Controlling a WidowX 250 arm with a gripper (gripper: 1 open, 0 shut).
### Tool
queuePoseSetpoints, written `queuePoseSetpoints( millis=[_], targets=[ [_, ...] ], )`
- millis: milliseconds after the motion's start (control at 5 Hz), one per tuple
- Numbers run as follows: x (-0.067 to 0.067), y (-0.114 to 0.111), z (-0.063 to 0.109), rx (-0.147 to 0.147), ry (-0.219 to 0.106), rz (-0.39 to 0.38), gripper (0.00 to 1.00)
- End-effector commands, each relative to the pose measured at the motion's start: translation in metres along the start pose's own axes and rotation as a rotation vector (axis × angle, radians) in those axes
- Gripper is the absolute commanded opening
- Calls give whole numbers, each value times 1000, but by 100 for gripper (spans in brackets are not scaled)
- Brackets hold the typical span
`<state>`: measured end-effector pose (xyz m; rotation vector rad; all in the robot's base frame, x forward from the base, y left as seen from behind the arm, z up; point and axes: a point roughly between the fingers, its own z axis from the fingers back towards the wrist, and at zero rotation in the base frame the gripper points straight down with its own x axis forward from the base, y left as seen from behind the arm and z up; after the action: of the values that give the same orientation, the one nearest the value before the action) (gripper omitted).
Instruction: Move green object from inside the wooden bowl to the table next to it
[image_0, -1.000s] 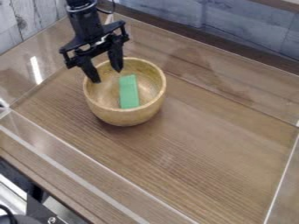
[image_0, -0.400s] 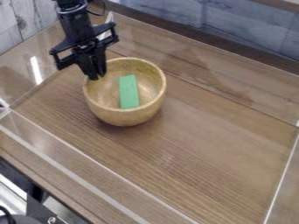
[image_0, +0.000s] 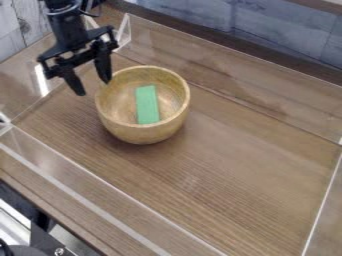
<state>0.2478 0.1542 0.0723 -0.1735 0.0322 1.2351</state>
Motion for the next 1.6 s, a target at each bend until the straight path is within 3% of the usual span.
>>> queuePoseSetpoints(
  millis=[0, 200, 600, 1000, 1200, 1400],
  targets=[
    [2, -7, 24, -54, -79, -53, 0],
    [-4, -7, 18, -54, -76, -90, 0],
    [-21, -14, 44, -64, -85, -93, 0],
    [-27, -20, 37, -75, -130, 134, 0],
    [-42, -23, 34, -68, -139, 148, 100],
    [-53, -33, 31, -54, -144, 97, 100]
  ],
)
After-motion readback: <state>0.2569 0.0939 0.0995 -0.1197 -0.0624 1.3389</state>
